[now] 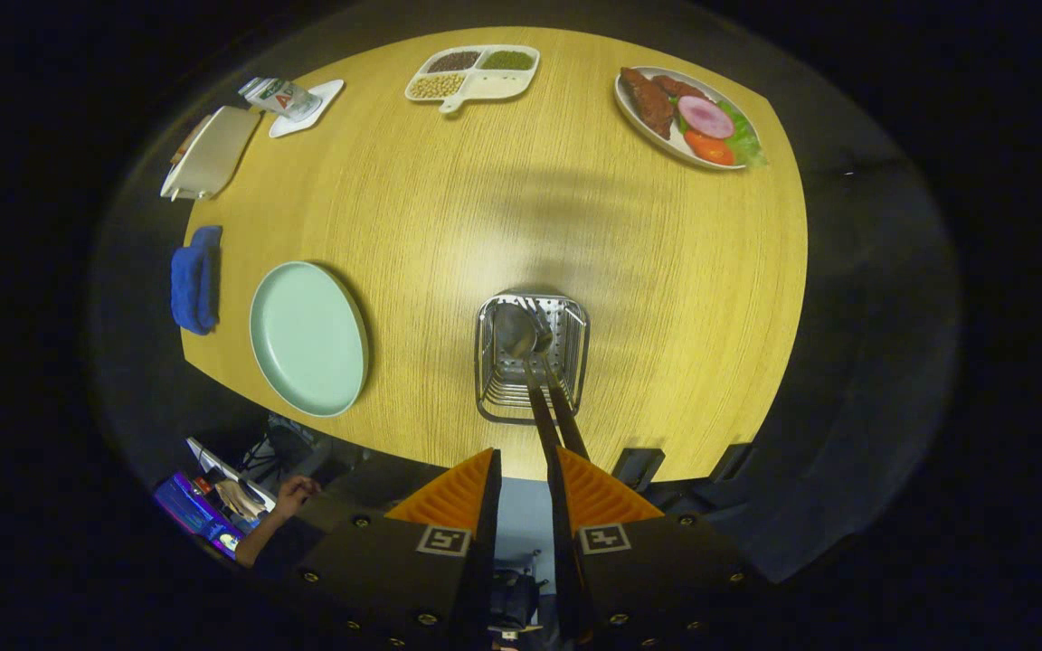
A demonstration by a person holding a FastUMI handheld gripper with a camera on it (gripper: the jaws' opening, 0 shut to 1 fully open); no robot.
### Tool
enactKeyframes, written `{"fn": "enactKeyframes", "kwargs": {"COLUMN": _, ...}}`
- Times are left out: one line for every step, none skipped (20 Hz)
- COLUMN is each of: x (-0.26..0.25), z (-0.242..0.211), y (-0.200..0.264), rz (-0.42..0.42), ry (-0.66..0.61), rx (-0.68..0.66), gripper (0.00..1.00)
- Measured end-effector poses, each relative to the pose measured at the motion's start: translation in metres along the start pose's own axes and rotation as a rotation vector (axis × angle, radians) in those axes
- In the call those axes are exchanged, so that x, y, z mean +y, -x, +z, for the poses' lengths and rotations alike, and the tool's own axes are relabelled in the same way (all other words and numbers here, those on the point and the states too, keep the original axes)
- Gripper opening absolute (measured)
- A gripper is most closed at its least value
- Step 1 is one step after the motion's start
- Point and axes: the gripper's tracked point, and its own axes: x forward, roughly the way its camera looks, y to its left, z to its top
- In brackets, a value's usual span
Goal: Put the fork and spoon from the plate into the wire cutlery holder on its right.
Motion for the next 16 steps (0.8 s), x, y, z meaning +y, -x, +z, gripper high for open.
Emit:
{"fn": "enactKeyframes", "kwargs": {"x": 0.004, "z": 0.002, "y": 0.008, "rz": 0.014, "ry": -0.003, "rx": -0.051, "gripper": 0.29}}
{"fn": "enactKeyframes", "kwargs": {"x": 0.010, "z": 0.002, "y": 0.016, "rz": 0.030, "ry": -0.007, "rx": -0.108, "gripper": 0.29}}
{"fn": "enactKeyframes", "kwargs": {"x": 0.018, "z": 0.001, "y": 0.024, "rz": 0.040, "ry": -0.009, "rx": -0.167, "gripper": 0.29}}
{"fn": "enactKeyframes", "kwargs": {"x": 0.025, "z": 0.001, "y": 0.033, "rz": 0.041, "ry": -0.007, "rx": -0.232, "gripper": 0.29}}
{"fn": "enactKeyframes", "kwargs": {"x": 0.031, "z": 0.003, "y": 0.041, "rz": 0.039, "ry": -0.007, "rx": -0.308, "gripper": 0.29}}
{"fn": "enactKeyframes", "kwargs": {"x": 0.040, "z": 0.004, "y": 0.052, "rz": 0.037, "ry": -0.009, "rx": -0.396, "gripper": 0.29}}
{"fn": "enactKeyframes", "kwargs": {"x": 0.049, "z": 0.008, "y": 0.064, "rz": 0.035, "ry": -0.012, "rx": -0.499, "gripper": 0.29}}
{"fn": "enactKeyframes", "kwargs": {"x": 0.057, "z": 0.010, "y": 0.078, "rz": 0.032, "ry": -0.011, "rx": -0.601, "gripper": 0.29}}
{"fn": "enactKeyframes", "kwargs": {"x": 0.066, "z": 0.009, "y": 0.096, "rz": 0.037, "ry": -0.005, "rx": -0.710, "gripper": 0.29}}
{"fn": "enactKeyframes", "kwargs": {"x": 0.075, "z": 0.007, "y": 0.114, "rz": 0.033, "ry": -0.010, "rx": -0.813, "gripper": 0.29}}
{"fn": "enactKeyframes", "kwargs": {"x": 0.089, "z": 0.005, "y": 0.133, "rz": 0.043, "ry": -0.011, "rx": -0.918, "gripper": 0.29}}
{"fn": "enactKeyframes", "kwargs": {"x": 0.097, "z": 0.000, "y": 0.150, "rz": 0.046, "ry": -0.021, "rx": -1.022, "gripper": 0.29}}
{"fn": "enactKeyframes", "kwargs": {"x": 0.103, "z": -0.007, "y": 0.163, "rz": 0.045, "ry": -0.022, "rx": -1.109, "gripper": 0.29}}
{"fn": "enactKeyframes", "kwargs": {"x": 0.109, "z": -0.013, "y": 0.176, "rz": 0.040, "ry": -0.019, "rx": -1.201, "gripper": 0.29}}
{"fn": "enactKeyframes", "kwargs": {"x": 0.115, "z": -0.018, "y": 0.190, "rz": 0.020, "ry": -0.018, "rx": -1.290, "gripper": 0.29}}
{"fn": "enactKeyframes", "kwargs": {"x": 0.120, "z": -0.026, "y": 0.205, "rz": 0.002, "ry": -0.012, "rx": -1.381, "gripper": 0.29}}
